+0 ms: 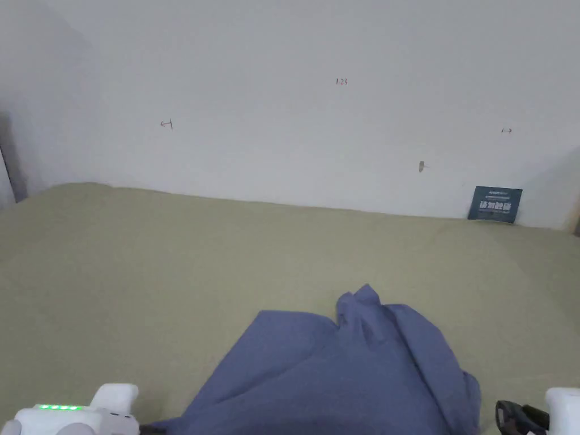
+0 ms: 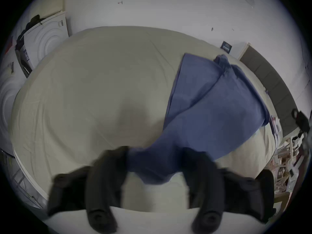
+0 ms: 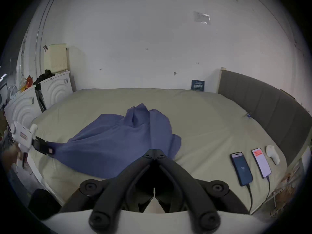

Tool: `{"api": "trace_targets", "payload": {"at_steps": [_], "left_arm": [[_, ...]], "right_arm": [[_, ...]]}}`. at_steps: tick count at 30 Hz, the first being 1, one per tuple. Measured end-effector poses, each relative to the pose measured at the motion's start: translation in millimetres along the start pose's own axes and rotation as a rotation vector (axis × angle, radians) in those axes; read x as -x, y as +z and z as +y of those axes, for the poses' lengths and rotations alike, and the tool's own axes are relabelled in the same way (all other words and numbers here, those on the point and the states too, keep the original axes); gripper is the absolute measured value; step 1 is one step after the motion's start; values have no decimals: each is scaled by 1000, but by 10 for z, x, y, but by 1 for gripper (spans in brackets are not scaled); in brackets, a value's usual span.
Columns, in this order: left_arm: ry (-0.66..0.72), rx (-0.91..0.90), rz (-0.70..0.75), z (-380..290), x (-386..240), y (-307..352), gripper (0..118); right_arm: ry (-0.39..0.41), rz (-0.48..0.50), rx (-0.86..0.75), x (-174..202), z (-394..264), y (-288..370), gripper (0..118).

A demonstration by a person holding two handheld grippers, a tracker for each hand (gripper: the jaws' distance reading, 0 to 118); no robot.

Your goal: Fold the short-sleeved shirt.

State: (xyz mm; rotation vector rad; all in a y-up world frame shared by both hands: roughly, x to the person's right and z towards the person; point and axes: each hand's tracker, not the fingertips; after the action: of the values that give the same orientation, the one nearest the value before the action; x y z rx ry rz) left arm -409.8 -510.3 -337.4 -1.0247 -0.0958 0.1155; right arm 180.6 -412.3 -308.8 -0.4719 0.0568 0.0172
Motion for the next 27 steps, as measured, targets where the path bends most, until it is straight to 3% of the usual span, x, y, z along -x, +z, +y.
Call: {"api": "trace_targets", "payload": {"at_steps": [2,7,12,13,16,17,22,27], "left_arm": [[12,9,-18,-70,24,-92,16],[12,-67,-31,-130,-53,-153,11],[4,-56,-29,-109,-60,-161,11],[6,-56,-32,-112,-51,-167,11],[8,-60,-39,-109,-48,-174,11],[-3,-68,-33,-112,-59,-168,11],[-32,-32,-28,-18,-94,-195,11],[-10,-26,-34,-21,-85,-224,11]], "right_arm": [[-3,42,23,10,130,-149,0],[70,102,39,-11,661,-673,0],[171,178,151,-171,1419,-1678,1],[195,179,172,-202,1543,-1886,8],[240,161,219,-161,1775,-2491,97],[236,151,214,-129,1781,-2662,117],[301,161,379,-26,1705,-3558,114],[508,157,552,105,1441,-4098,114]]}}
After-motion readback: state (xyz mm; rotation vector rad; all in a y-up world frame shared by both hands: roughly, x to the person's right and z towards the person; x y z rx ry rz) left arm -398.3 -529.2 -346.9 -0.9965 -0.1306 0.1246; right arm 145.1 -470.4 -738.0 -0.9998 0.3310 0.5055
